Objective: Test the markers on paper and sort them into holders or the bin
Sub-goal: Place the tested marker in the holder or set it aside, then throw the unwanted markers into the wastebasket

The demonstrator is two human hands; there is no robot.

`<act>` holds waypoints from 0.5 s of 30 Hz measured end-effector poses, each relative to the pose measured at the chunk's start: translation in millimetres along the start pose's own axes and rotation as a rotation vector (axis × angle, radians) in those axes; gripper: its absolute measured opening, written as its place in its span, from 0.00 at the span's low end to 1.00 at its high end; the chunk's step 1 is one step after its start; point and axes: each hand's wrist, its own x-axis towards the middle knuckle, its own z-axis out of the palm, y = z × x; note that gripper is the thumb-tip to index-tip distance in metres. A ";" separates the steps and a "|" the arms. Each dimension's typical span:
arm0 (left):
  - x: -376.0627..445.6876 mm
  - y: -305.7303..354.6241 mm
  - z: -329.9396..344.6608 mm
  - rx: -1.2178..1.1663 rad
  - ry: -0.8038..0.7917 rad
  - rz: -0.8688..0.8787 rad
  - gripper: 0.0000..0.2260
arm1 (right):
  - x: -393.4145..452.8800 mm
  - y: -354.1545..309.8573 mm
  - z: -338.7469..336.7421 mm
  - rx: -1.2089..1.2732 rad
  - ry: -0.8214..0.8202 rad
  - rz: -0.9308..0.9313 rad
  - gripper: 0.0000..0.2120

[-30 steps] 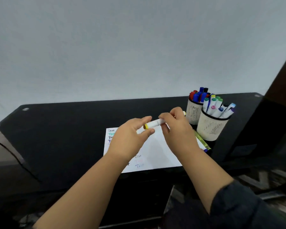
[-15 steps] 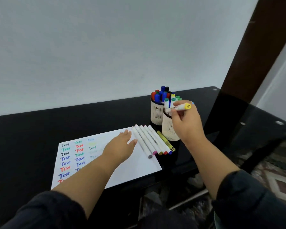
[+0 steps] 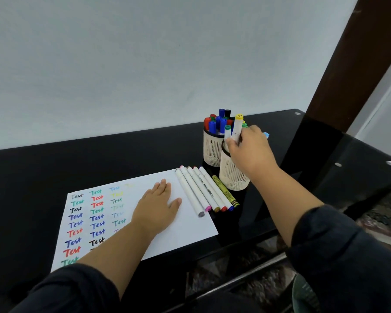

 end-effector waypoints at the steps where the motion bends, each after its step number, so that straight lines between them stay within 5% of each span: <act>1: 0.0 -0.1 0.0 -0.002 0.002 0.001 0.27 | 1.8 -0.6 0.3 -0.021 -0.025 0.019 0.14; 9: 0.4 -2.0 1.2 0.003 0.014 0.007 0.27 | -9.8 -7.3 4.0 0.062 -0.007 0.031 0.25; 15: 0.4 -2.2 1.0 0.006 0.018 0.010 0.27 | -7.9 -2.8 6.3 0.000 -0.041 -0.021 0.15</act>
